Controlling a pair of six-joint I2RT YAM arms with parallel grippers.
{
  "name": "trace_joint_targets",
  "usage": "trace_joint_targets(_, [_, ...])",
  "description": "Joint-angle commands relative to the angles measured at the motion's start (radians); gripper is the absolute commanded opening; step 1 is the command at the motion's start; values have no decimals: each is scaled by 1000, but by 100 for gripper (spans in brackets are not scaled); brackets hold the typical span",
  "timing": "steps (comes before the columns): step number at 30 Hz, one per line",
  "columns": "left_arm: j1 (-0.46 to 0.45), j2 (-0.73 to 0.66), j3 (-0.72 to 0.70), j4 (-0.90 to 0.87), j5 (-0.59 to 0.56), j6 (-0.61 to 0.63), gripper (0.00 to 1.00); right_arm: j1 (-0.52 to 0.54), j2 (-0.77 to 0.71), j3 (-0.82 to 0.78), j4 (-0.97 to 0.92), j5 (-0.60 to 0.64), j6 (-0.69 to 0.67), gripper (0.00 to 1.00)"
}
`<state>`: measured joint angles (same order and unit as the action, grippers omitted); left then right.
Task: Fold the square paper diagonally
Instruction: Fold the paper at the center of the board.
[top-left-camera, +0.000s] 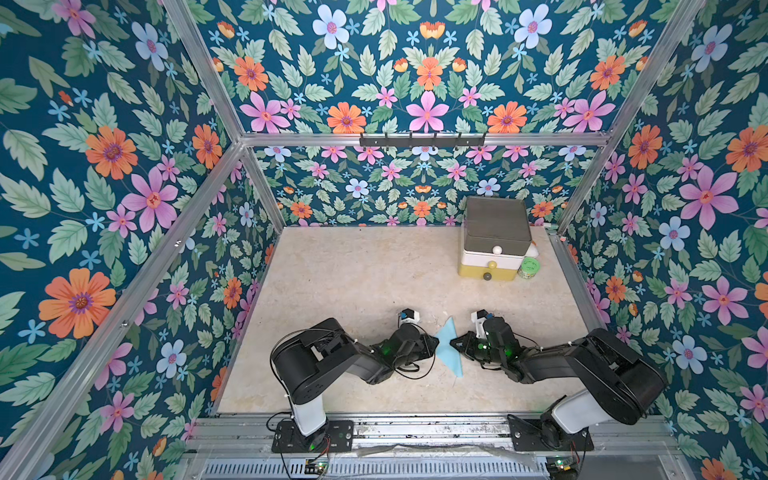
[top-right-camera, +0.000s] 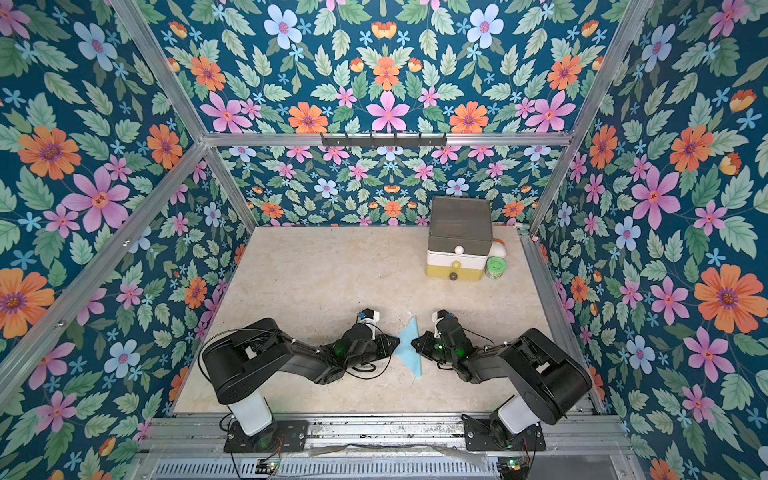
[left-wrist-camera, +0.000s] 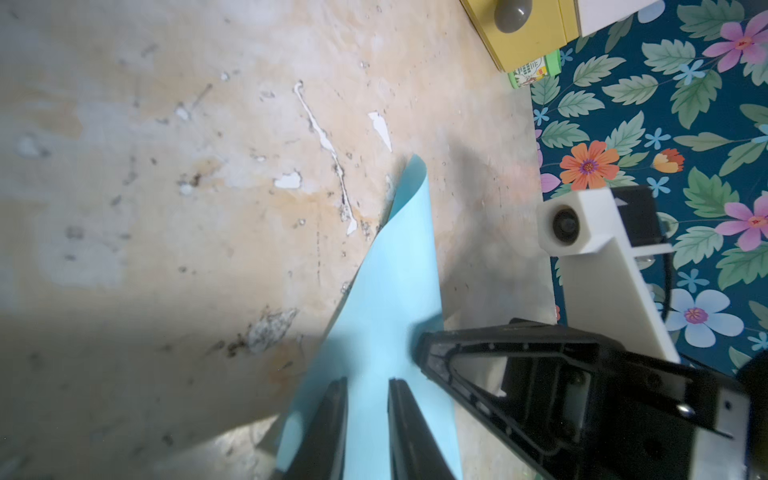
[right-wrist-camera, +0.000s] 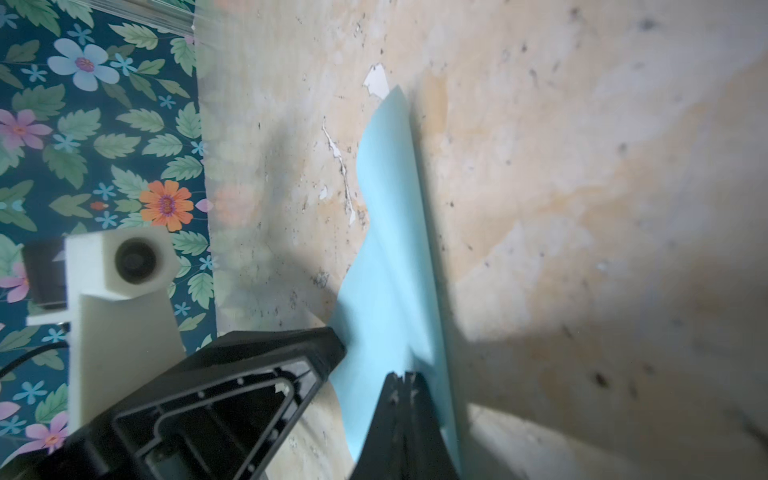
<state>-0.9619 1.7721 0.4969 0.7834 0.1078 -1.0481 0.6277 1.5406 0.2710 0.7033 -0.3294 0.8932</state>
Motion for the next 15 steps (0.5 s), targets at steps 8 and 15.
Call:
trace_joint_targets(8, [0,-5,2,-231,-10,11,25,-24,26,-83,66,9,0,2])
trace_joint_targets(15, [-1,-61,107,-334,-14,45,25,-25,57,-117,116,6,12,1])
